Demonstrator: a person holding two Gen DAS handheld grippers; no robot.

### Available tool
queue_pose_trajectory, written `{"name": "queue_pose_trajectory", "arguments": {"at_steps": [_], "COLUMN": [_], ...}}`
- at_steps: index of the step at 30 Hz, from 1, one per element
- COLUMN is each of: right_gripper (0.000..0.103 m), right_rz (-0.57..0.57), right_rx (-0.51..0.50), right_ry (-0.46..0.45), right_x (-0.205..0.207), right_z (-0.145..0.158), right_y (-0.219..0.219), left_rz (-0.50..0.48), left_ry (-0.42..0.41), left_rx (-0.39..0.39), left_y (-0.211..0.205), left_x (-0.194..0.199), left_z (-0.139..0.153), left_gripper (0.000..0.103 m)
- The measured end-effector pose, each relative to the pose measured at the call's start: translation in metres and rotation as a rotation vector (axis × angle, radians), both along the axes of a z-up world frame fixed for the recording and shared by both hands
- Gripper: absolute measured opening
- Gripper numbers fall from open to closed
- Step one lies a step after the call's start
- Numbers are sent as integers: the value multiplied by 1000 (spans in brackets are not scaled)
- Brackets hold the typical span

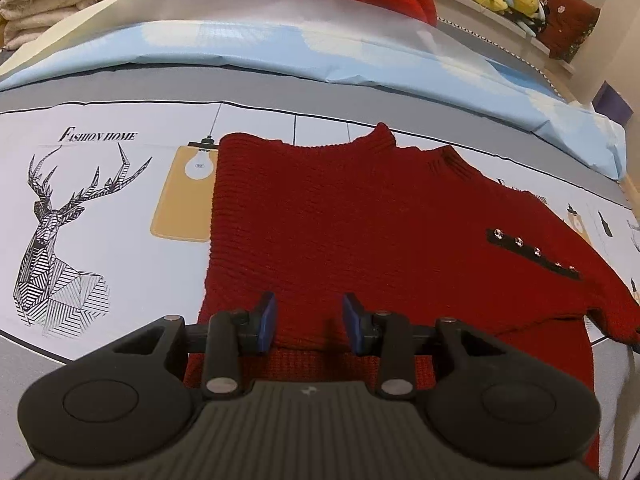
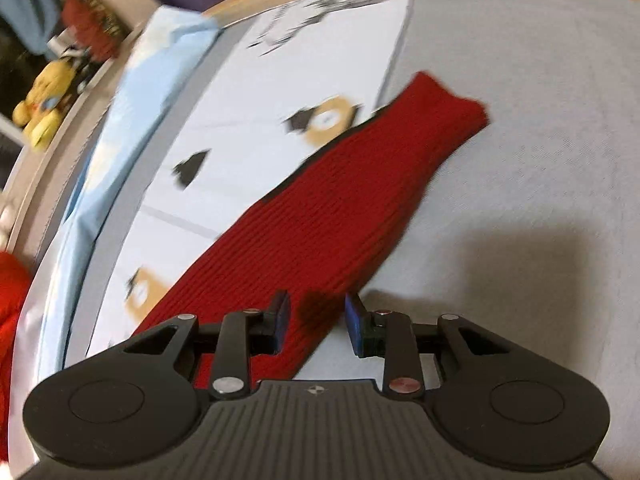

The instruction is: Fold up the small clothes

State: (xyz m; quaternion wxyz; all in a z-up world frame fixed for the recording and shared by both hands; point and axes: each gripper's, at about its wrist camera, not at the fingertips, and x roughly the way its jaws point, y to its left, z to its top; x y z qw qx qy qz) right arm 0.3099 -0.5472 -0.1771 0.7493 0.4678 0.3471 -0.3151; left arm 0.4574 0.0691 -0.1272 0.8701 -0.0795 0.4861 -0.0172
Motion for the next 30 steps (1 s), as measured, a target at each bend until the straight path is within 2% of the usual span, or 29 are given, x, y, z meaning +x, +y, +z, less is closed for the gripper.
{"name": "queue_pose_trajectory", "arguments": {"at_steps": [4, 7, 8, 9, 11, 14, 17, 20, 21, 23, 25, 26, 28, 30], "right_gripper": [32, 32, 28, 15, 12, 11, 11, 11, 11, 11, 12, 14, 14, 14], "right_rz": [-57, -58, -61, -61, -46, -12, 102, 343, 452, 635, 862, 990, 1170, 1342], "right_rx": [46, 35, 29, 28, 2, -155, -372, -600, -650, -678, -634, -567, -440, -323], "right_ry": [-4, -6, -11, -25, -51, -77, -140, -278, -350, -475, -558, -563, -506, -358], "right_x": [-4, -1, -2, -1, 3, 12, 32, 51, 54, 53, 51, 52, 53, 57], "right_z": [-13, -9, -7, -6, 2, 30, 74, 120, 132, 144, 143, 136, 113, 84], "right_y": [-11, -11, -11, -11, -11, 5, 47, 127, 163, 223, 283, 310, 349, 377], "left_rz": [-13, -12, -9, -5, -3, -2, 11, 30, 35, 46, 56, 62, 75, 86], "left_ry": [2, 0, -1, -2, -3, -9, -15, -21, -22, -23, -21, -20, -14, -8], "left_rx": [3, 2, -1, -3, -5, -4, -4, -5, -4, -3, -11, -17, -31, -45], "left_y": [-3, -3, -2, -1, 1, 5, 11, 19, 22, 25, 28, 30, 33, 37], "left_x": [-1, 0, 0, 0, 0, -1, -1, -2, -2, -1, 0, 0, 2, 3], "left_z": [-1, -1, 0, 0, 1, 3, 6, 9, 10, 10, 10, 9, 8, 7], "left_gripper": [40, 40, 40, 40, 40, 40, 40, 40, 40, 40, 40, 40, 40, 40]}}
